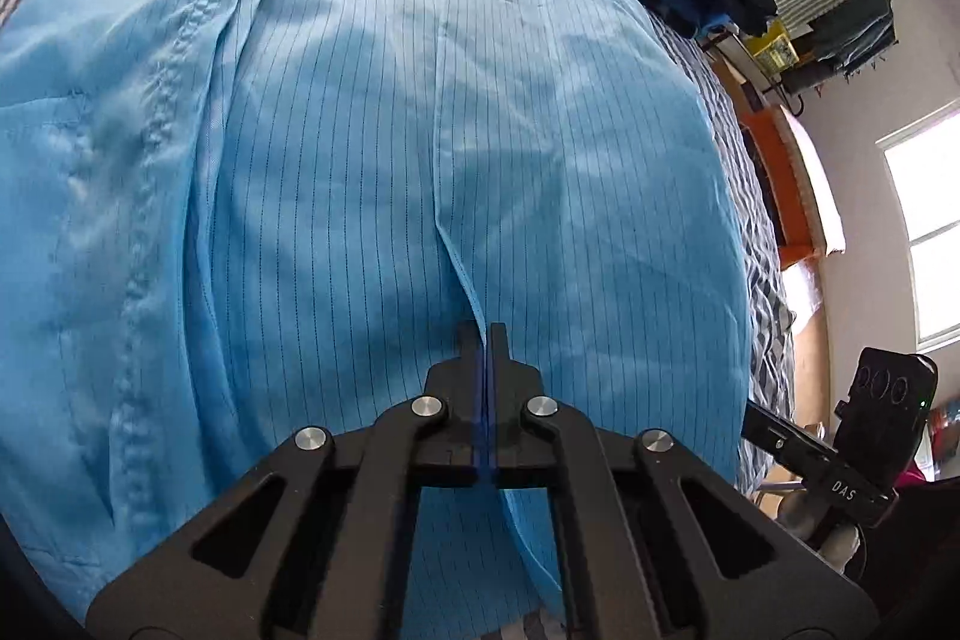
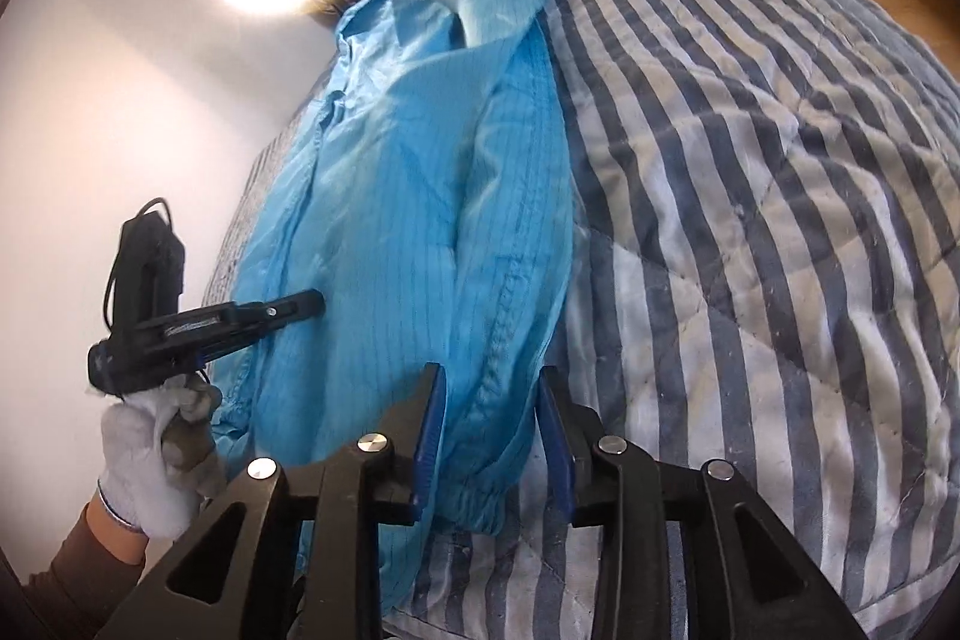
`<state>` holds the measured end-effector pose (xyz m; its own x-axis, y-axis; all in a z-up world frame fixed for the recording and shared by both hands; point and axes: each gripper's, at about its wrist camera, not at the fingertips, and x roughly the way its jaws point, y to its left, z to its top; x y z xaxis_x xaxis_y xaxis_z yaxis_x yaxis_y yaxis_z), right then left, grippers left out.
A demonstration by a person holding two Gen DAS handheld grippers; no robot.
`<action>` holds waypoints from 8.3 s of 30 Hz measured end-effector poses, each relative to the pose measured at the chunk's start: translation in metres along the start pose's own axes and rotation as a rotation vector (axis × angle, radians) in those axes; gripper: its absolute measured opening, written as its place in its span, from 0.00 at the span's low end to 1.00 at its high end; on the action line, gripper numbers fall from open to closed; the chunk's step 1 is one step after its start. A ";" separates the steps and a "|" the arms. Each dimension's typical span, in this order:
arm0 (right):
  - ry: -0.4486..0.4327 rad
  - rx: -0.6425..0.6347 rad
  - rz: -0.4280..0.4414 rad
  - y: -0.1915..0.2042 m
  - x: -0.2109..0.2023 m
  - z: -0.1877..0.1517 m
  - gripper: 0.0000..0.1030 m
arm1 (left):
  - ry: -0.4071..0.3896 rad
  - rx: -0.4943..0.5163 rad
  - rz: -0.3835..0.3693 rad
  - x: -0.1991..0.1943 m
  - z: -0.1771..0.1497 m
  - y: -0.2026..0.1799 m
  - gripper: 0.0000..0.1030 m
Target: Fold large clothes
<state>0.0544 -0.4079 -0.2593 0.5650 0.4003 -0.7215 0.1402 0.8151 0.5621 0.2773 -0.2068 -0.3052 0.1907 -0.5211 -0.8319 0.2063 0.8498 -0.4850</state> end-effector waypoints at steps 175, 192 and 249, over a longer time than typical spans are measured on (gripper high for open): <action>-0.202 0.198 0.199 0.065 0.184 0.251 0.06 | -0.384 -0.114 0.108 -0.181 -0.026 0.180 0.42; -0.055 -0.106 0.228 0.203 0.269 0.262 0.44 | -0.367 -0.117 0.125 -0.181 -0.038 0.196 0.42; -0.078 -0.425 -0.068 0.184 -0.079 -0.030 0.74 | -0.275 -0.215 -0.095 -0.250 -0.095 0.160 0.62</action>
<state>0.0109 -0.2766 -0.1108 0.6283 0.3199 -0.7091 -0.1583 0.9450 0.2861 0.1718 0.0673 -0.2005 0.4374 -0.5753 -0.6911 0.0340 0.7786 -0.6266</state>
